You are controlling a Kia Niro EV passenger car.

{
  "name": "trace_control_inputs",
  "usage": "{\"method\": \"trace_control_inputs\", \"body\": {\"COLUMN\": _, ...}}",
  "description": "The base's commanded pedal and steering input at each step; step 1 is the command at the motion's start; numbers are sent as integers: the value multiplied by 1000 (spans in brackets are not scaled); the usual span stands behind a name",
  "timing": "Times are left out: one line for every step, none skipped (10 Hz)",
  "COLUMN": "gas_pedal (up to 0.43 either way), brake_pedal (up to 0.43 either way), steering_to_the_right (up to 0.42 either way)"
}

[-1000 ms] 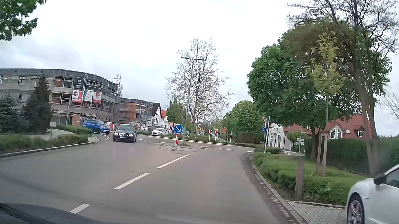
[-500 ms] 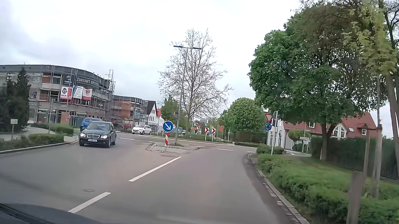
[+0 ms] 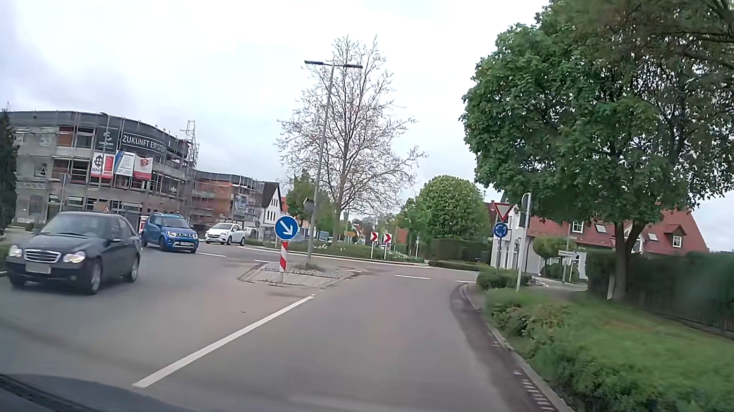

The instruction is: Follow the waypoints while adhering to traffic rules and regulations

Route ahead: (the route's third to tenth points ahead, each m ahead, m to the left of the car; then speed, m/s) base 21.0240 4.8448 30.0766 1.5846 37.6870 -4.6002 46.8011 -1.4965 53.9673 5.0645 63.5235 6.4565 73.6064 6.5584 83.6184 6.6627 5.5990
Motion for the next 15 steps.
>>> {"method": "trace_control_inputs", "body": {"gas_pedal": 0, "brake_pedal": 0, "steering_to_the_right": 14}}
{"method": "trace_control_inputs", "body": {"gas_pedal": 0, "brake_pedal": 0, "steering_to_the_right": 14}}
{"method": "trace_control_inputs", "body": {"gas_pedal": 0, "brake_pedal": 0, "steering_to_the_right": 14}}
{"method": "trace_control_inputs", "body": {"gas_pedal": 0, "brake_pedal": 0, "steering_to_the_right": 14}}
{"method": "trace_control_inputs", "body": {"gas_pedal": 0, "brake_pedal": 0, "steering_to_the_right": 14}}
{"method": "trace_control_inputs", "body": {"gas_pedal": 0, "brake_pedal": 0, "steering_to_the_right": 14}}
{"method": "trace_control_inputs", "body": {"gas_pedal": 0, "brake_pedal": 0, "steering_to_the_right": 14}}
{"method": "trace_control_inputs", "body": {"gas_pedal": 0, "brake_pedal": 0, "steering_to_the_right": 14}}
{"method": "trace_control_inputs", "body": {"gas_pedal": 0, "brake_pedal": 0, "steering_to_the_right": 14}}
{"method": "trace_control_inputs", "body": {"gas_pedal": 0, "brake_pedal": 0, "steering_to_the_right": 14}}
{"method": "trace_control_inputs", "body": {"gas_pedal": 0, "brake_pedal": 0, "steering_to_the_right": 14}}
{"method": "trace_control_inputs", "body": {"gas_pedal": 0, "brake_pedal": 0, "steering_to_the_right": 14}}
{"method": "trace_control_inputs", "body": {"gas_pedal": 0, "brake_pedal": 0, "steering_to_the_right": 14}}
{"method": "trace_control_inputs", "body": {"gas_pedal": 0, "brake_pedal": 0, "steering_to_the_right": 14}}
{"method": "trace_control_inputs", "body": {"gas_pedal": 0, "brake_pedal": 0, "steering_to_the_right": 14}}
